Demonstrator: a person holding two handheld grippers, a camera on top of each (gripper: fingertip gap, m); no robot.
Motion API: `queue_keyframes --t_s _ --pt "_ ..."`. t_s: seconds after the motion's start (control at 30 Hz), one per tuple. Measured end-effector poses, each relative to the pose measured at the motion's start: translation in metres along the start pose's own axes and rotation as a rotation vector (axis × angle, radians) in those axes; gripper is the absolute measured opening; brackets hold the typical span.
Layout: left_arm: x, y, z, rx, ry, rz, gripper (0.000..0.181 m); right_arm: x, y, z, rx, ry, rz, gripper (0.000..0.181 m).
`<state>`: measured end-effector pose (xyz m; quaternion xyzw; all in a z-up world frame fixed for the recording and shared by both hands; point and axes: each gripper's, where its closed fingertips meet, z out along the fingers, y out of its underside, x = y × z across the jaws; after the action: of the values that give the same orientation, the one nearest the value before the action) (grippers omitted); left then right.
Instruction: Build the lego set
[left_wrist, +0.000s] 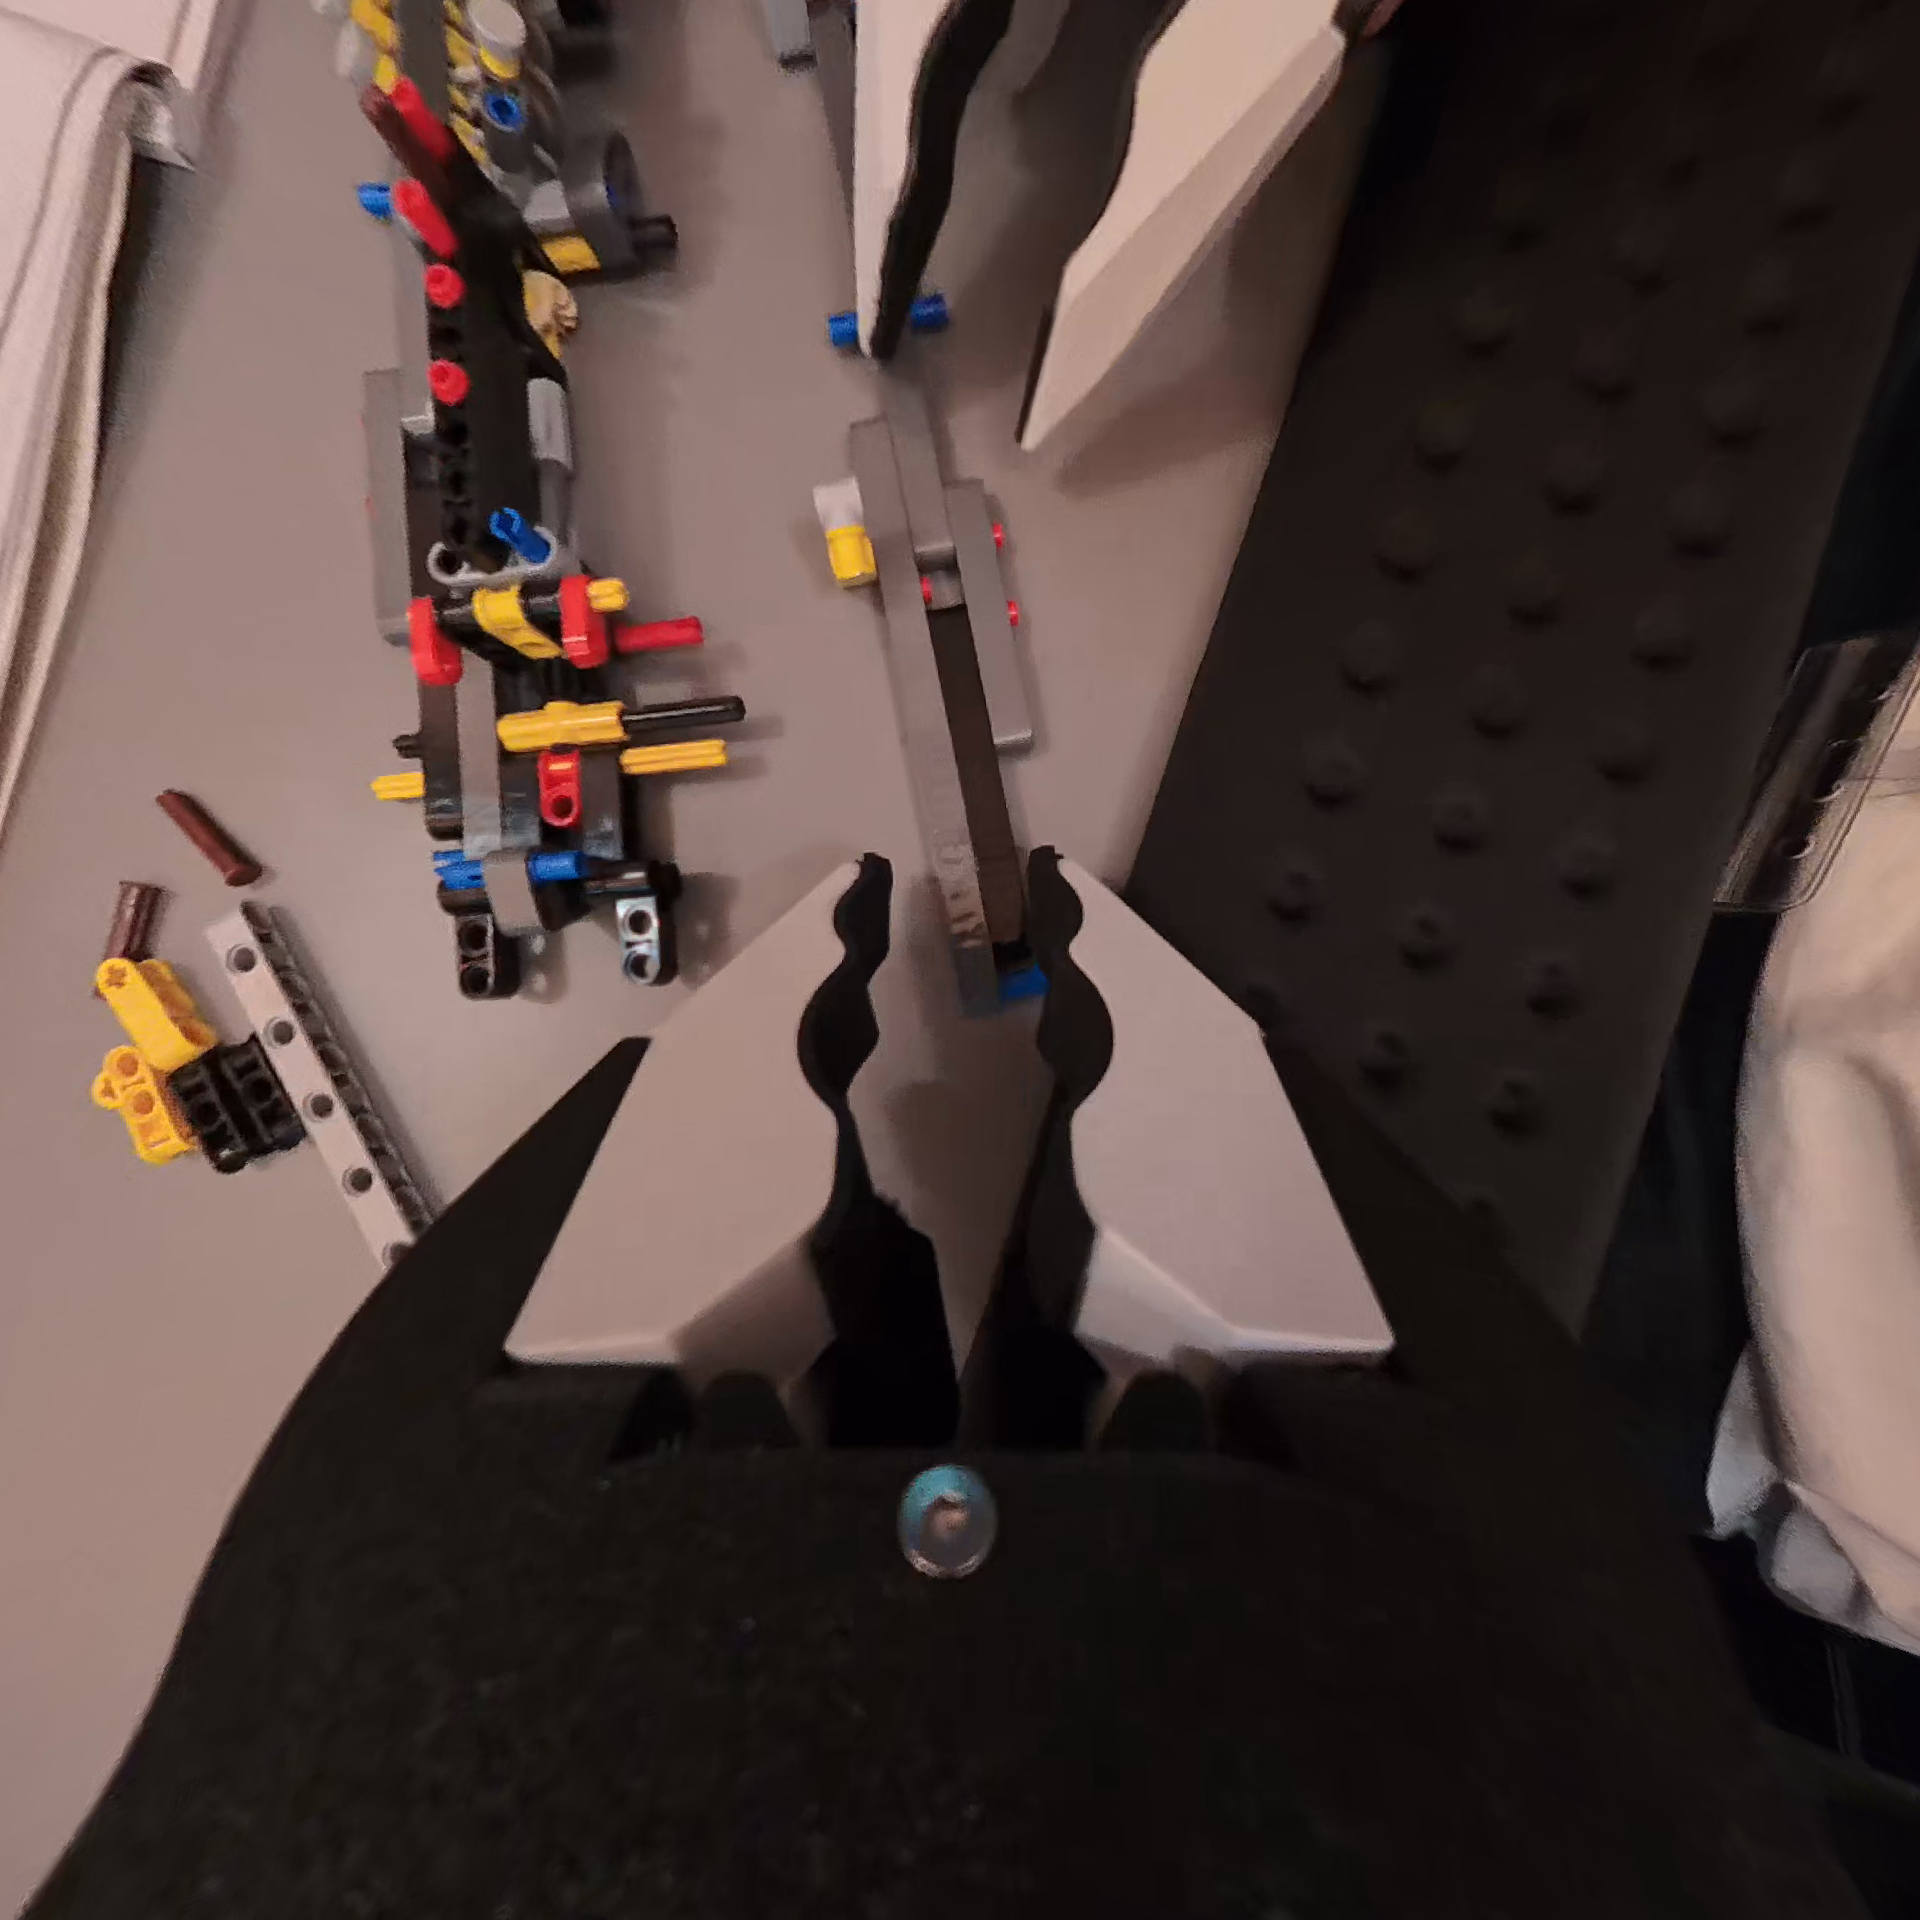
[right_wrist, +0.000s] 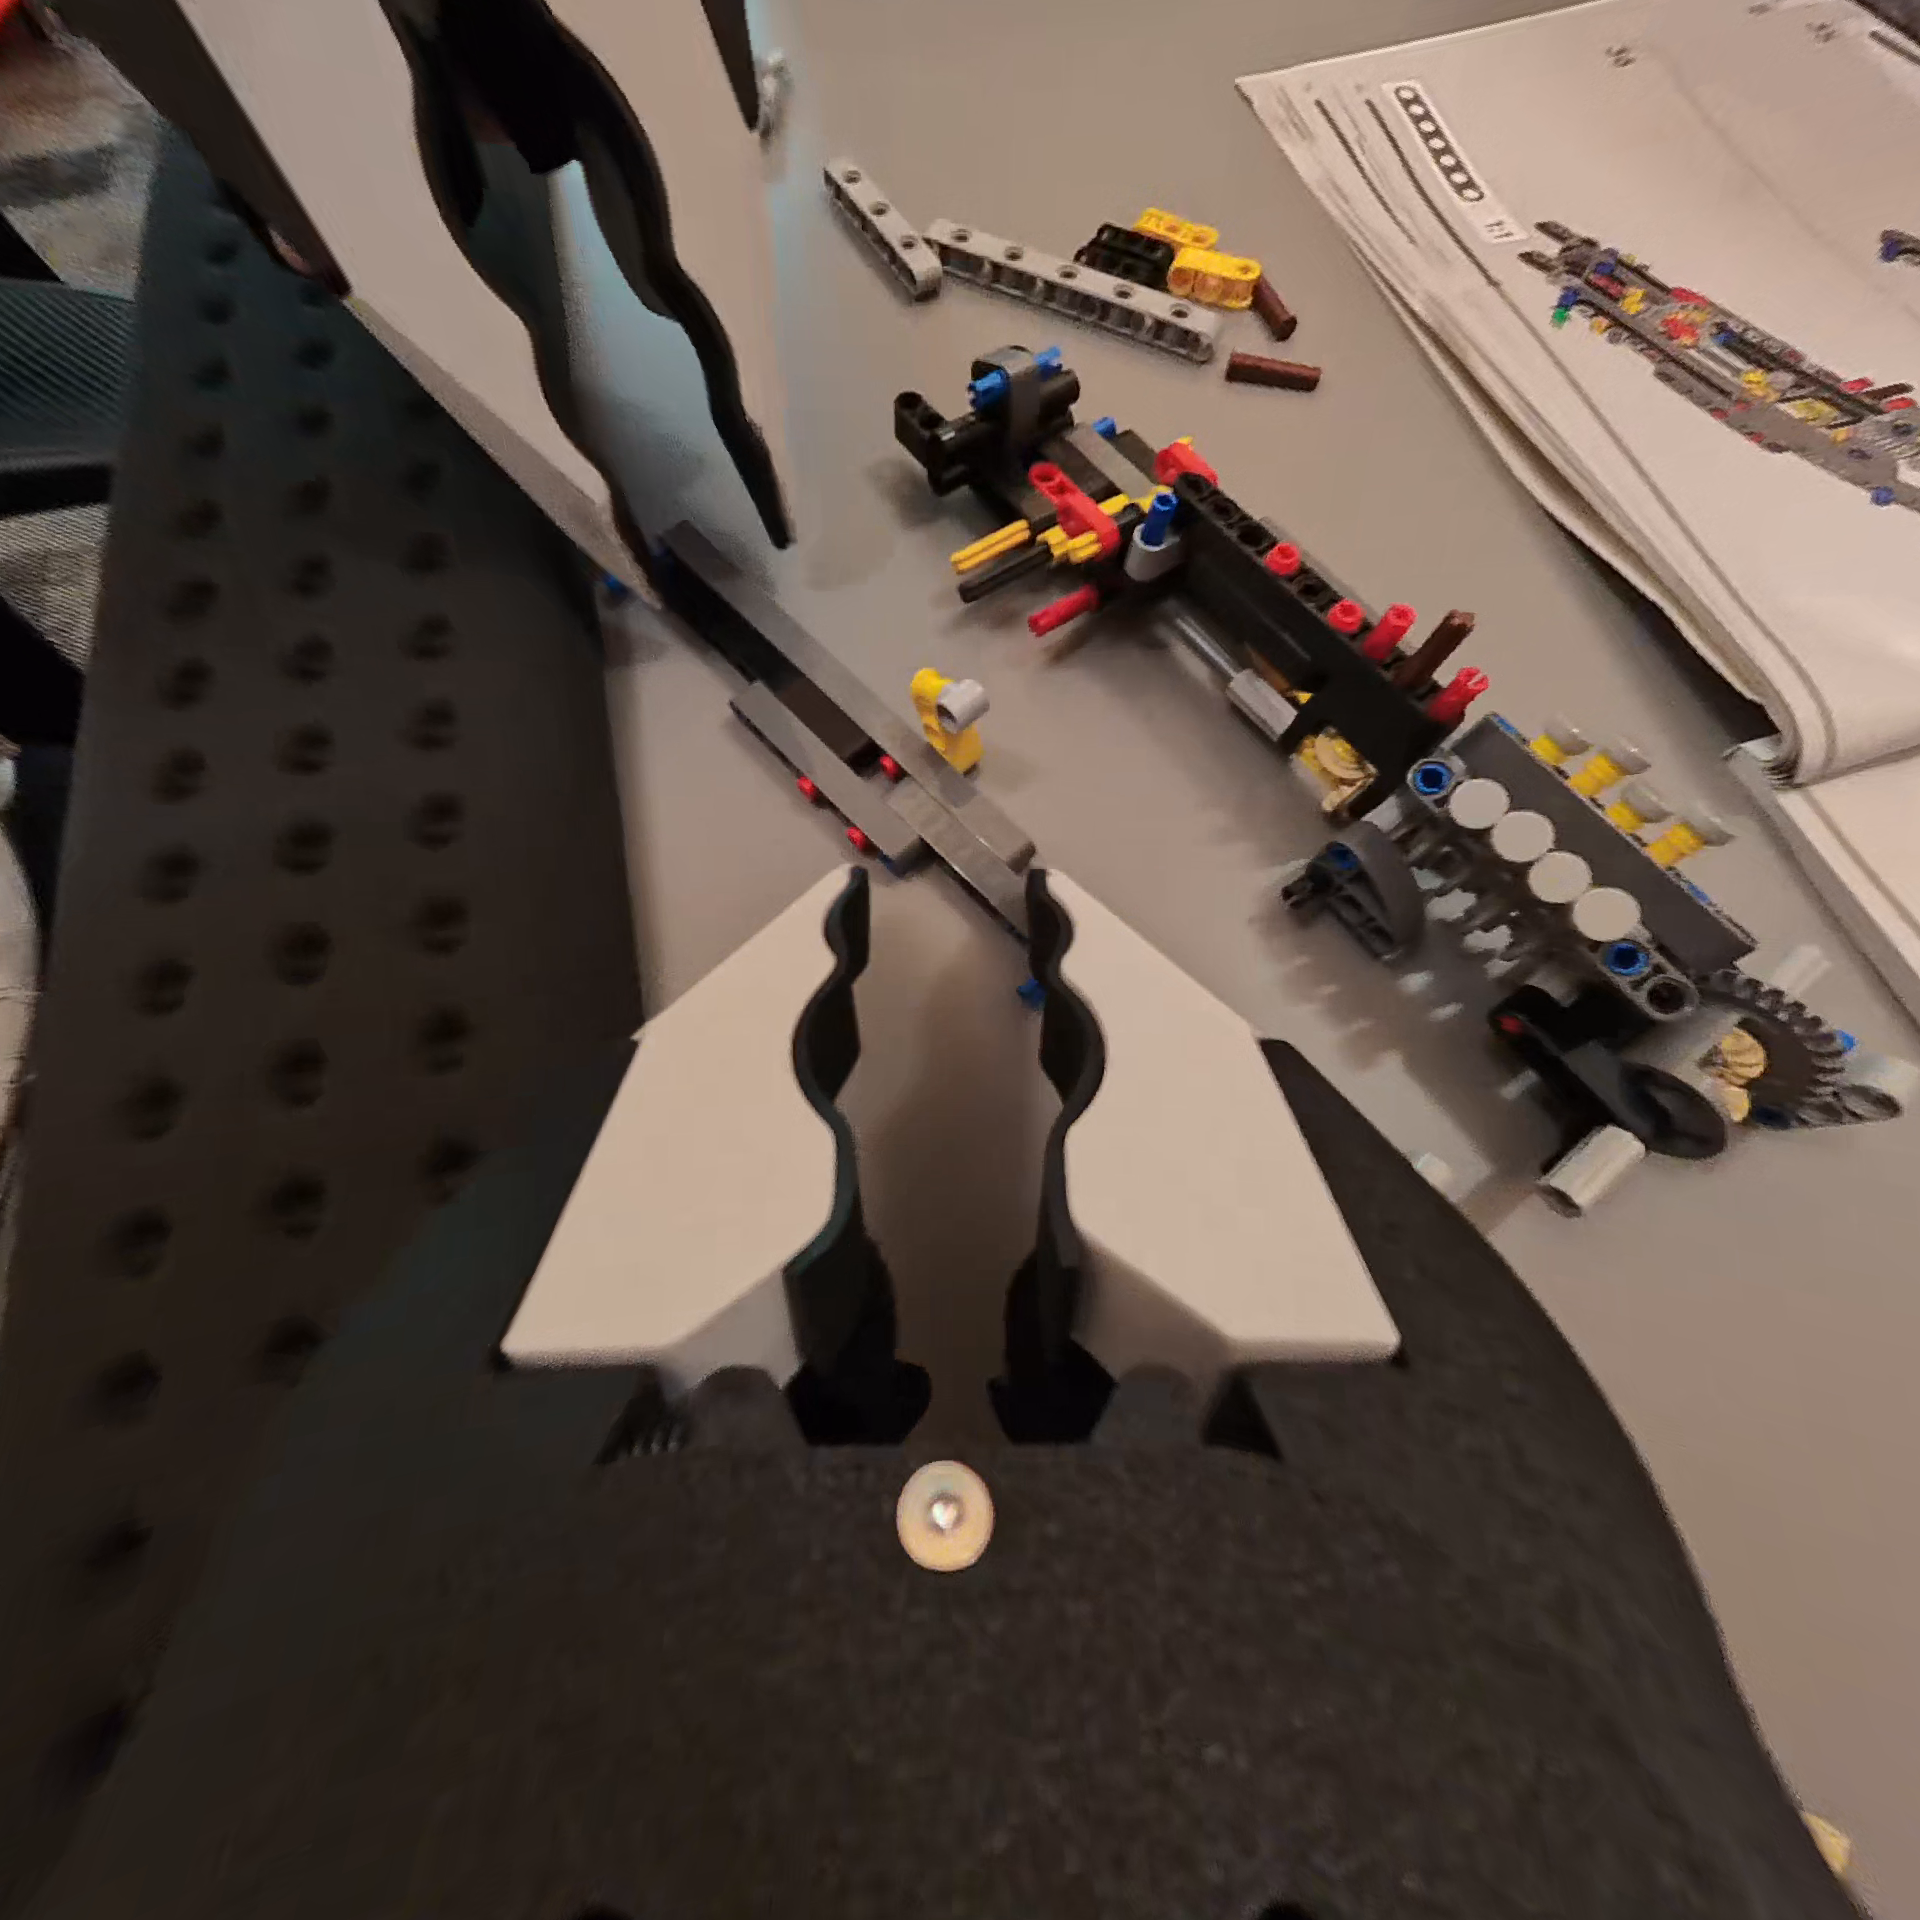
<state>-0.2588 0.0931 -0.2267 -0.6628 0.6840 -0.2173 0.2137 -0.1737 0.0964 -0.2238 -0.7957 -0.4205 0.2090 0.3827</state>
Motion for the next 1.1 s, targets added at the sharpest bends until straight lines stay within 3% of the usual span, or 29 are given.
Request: queue_keyframes --t_s 0.3,0.53,0.8,1.1 --pt "-0.023 -0.021 -0.010 0.105 -0.082 -0.001 0.037 0.025 0.008 0.004 -0.066 0.211 -0.082 0.016" --pt "-0.065 -0.039 -0.017 0.188 -0.216 -0.011 0.027 0.026 0.007 0.005 -0.057 0.181 -0.108 0.015" --pt "-0.093 -0.029 0.017 0.034 -0.122 -0.016 0.045 0.034 0.006 -0.014 0.004 0.366 -0.286 0.008" --pt "-0.086 -0.031 0.030 0.057 0.037 -0.008 0.043 0.038 0.010 -0.007 -0.058 0.388 -0.305 0.002"
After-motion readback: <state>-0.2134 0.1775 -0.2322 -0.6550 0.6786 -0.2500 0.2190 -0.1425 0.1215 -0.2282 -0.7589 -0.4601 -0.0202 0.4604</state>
